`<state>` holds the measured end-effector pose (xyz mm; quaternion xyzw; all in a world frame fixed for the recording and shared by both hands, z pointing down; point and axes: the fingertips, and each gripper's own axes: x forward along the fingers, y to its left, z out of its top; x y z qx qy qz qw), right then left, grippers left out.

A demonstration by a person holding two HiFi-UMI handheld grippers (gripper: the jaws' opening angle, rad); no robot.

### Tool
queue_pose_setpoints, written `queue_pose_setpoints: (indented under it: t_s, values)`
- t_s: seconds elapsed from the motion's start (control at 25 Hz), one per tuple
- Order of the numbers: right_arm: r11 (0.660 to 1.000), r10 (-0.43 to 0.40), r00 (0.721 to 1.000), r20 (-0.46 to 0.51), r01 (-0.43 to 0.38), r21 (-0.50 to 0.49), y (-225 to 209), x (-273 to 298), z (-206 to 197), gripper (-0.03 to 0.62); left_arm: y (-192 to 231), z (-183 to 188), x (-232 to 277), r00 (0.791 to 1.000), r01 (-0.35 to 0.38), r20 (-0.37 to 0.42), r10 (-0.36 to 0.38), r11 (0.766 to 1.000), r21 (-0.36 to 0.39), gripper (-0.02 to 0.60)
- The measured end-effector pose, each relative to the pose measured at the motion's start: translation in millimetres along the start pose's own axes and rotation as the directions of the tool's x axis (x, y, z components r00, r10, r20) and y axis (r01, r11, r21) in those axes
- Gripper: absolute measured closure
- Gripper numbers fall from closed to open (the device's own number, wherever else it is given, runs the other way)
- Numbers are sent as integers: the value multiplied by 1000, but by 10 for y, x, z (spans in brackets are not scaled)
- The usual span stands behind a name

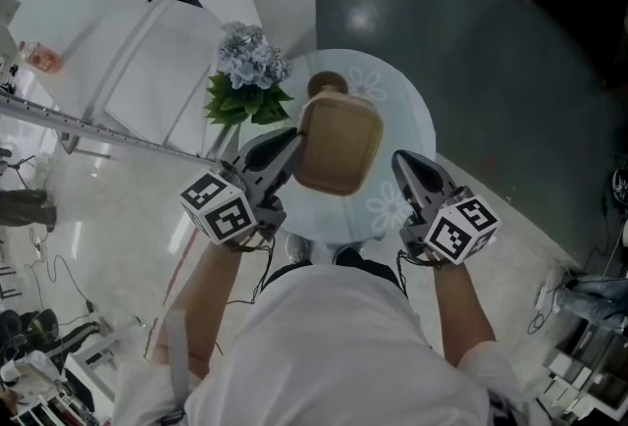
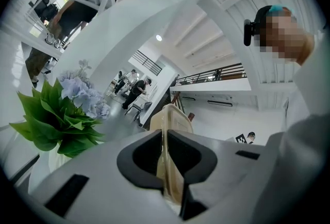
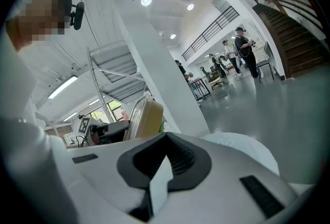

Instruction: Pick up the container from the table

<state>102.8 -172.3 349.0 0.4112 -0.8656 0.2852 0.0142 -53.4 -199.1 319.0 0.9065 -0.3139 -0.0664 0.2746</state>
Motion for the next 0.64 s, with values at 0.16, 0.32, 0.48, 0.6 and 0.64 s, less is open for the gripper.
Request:
queue_pose_setpoints:
  t_s: [0.16, 0.32, 0.48, 0.6, 0.64]
  values:
    - [1000, 3, 1000, -8, -3, 4, -4, 5, -30, 572, 15, -34, -7, 1000, -7, -4, 7, 1000, -10, 532]
    - [1000, 11, 1000, -13, -11, -3, -9, 11, -44, 572, 32, -76, -9, 1000, -8, -9, 8, 1000, -10, 532]
    - [1000, 8, 1000, -15, -8, -2, -15, -1, -53, 572, 27, -84, -12, 1000, -12, -9, 12, 1000, -16, 532]
    - [1000, 6, 1000, -15, -6, 5, -15, -8, -67, 572, 24, -96, -16, 1000, -15, -7, 15, 1000, -18, 532]
    - [1000, 6, 1000, -15, -6, 6, -14, -9, -72, 572, 23, -101, -18, 1000, -16, -7, 16, 1000, -18, 532]
